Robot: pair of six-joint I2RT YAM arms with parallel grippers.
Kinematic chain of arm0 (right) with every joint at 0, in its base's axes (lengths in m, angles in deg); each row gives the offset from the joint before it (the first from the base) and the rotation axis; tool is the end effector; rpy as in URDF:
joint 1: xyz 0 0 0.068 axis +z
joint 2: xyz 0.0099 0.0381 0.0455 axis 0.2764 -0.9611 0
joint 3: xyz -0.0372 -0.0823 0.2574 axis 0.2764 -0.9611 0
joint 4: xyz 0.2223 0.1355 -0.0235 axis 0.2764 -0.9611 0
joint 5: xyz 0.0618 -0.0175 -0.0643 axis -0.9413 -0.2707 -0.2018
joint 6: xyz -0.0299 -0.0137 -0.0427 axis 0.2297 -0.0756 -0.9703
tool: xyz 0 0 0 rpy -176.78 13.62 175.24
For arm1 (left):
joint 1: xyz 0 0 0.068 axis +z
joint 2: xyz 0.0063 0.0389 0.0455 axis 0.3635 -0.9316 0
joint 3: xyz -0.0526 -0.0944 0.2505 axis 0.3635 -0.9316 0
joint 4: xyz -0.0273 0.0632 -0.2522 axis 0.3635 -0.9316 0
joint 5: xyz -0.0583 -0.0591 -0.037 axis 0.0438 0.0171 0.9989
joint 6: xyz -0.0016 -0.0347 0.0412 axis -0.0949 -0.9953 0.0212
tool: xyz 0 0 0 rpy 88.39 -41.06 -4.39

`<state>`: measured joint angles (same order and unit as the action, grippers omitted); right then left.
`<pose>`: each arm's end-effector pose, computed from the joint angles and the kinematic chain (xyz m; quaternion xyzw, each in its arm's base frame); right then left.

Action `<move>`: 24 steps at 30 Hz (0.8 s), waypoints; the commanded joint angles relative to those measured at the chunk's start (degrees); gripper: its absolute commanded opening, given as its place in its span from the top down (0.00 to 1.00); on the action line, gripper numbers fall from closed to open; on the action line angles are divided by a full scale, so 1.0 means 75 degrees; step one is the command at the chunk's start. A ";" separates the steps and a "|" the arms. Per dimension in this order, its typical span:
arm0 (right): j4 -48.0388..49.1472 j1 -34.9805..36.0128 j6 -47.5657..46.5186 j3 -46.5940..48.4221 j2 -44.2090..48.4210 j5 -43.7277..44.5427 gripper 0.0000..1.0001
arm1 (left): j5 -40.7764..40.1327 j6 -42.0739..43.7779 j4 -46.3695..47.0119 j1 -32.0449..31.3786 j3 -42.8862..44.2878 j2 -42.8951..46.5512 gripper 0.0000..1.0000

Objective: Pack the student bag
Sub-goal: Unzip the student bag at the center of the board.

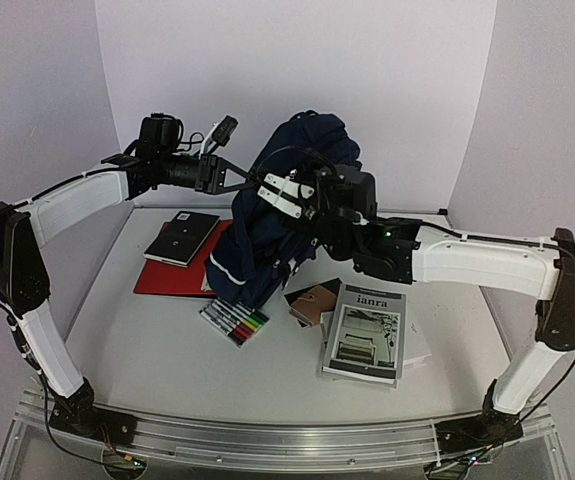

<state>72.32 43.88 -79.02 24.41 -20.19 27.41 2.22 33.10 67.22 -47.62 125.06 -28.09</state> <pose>0.2229 0.3437 0.3670 -0.4809 0.5308 -0.2099 0.6655 0.3436 -0.2059 0.3737 0.3904 0.6431 -0.5796 0.3132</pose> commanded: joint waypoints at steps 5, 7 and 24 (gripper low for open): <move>0.2195 0.0156 -0.1131 -0.0128 -0.0332 0.1234 0.30 | 0.0563 -0.0050 0.1005 0.0003 0.0335 0.0413 1.00; 0.2534 0.0215 -0.1302 -0.0208 -0.0352 0.1274 0.37 | 0.0556 -0.0057 0.1012 0.0003 0.0327 0.0401 1.00; 0.2855 0.0405 -0.0810 -0.0177 -0.0255 0.0886 1.00 | 0.0359 0.0006 0.0933 0.0004 0.0085 0.0427 1.00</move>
<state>90.90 46.70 -88.75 22.35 -22.98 34.07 2.82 32.94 68.47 -47.62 125.04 -28.09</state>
